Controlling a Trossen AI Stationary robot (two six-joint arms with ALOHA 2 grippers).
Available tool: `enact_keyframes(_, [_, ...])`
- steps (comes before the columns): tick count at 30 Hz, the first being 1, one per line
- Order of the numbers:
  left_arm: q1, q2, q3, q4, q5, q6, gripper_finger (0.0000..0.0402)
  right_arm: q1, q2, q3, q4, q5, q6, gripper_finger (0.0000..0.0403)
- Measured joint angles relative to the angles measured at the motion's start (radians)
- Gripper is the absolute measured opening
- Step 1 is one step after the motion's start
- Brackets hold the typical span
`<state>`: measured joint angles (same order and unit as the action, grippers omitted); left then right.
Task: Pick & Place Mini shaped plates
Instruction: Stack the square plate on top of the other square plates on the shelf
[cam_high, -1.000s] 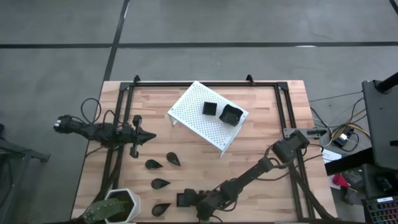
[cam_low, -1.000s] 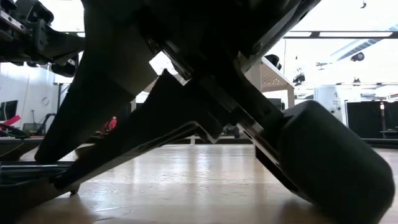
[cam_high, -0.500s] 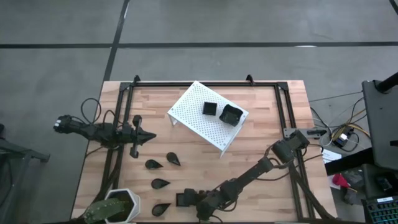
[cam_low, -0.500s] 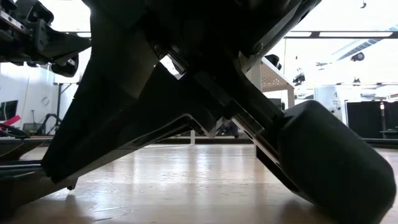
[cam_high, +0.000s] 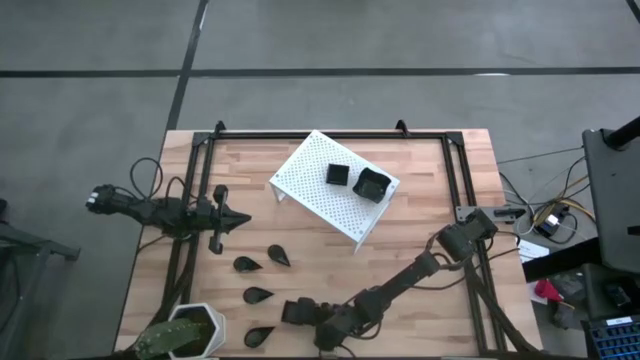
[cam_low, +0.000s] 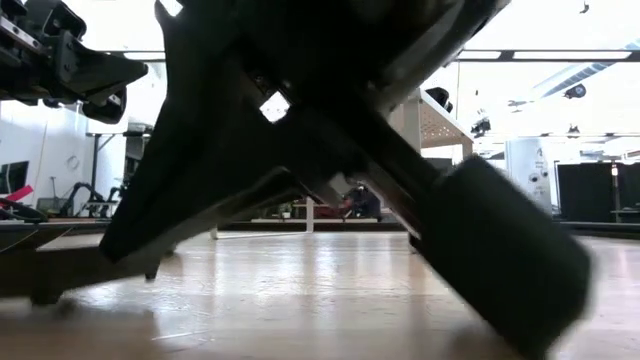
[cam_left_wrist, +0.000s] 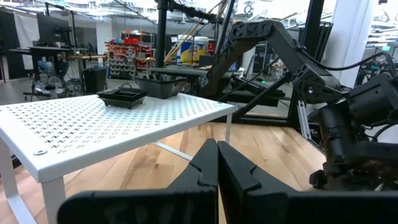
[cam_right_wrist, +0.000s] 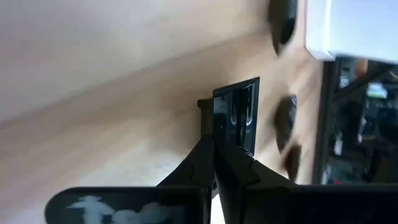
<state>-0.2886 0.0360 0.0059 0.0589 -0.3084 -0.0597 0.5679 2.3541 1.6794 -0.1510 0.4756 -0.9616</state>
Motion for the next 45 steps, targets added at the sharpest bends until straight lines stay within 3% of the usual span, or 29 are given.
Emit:
enact_keyframes(6, [0.000, 0.000, 0.000, 0.000, 0.000, 0.000, 0.0000, -0.013, -0.008, 0.000, 0.000, 0.136, 0.021, 0.0008])
enact_keyframes(14, [0.000, 0.000, 0.000, 0.000, 0.000, 0.000, 0.0000, -0.029, -0.029, 0.089, -0.149, 0.211, 0.120, 0.0008])
enact_keyframes(25, [0.000, 0.000, 0.000, 0.000, 0.000, 0.000, 0.0000, -0.102, -0.064, 0.341, -0.619, 0.281, 0.515, 0.0008])
enact_keyframes(32, [0.000, 0.000, 0.000, 0.000, 0.000, 0.000, 0.0000, -0.143, -0.085, 0.494, -0.919, 0.442, 0.741, 0.0008])
enact_keyframes(40, [0.001, 0.000, 0.000, 0.000, 0.000, 0.000, 0.0000, -0.204, -0.088, 0.663, -1.211, 0.446, 0.970, 0.0008])
enact_keyframes(45, [0.000, 0.000, 0.000, 0.000, 0.000, 0.000, 0.0000, -0.259, -0.090, 0.676, -1.260, 0.443, 1.024, 0.0008])
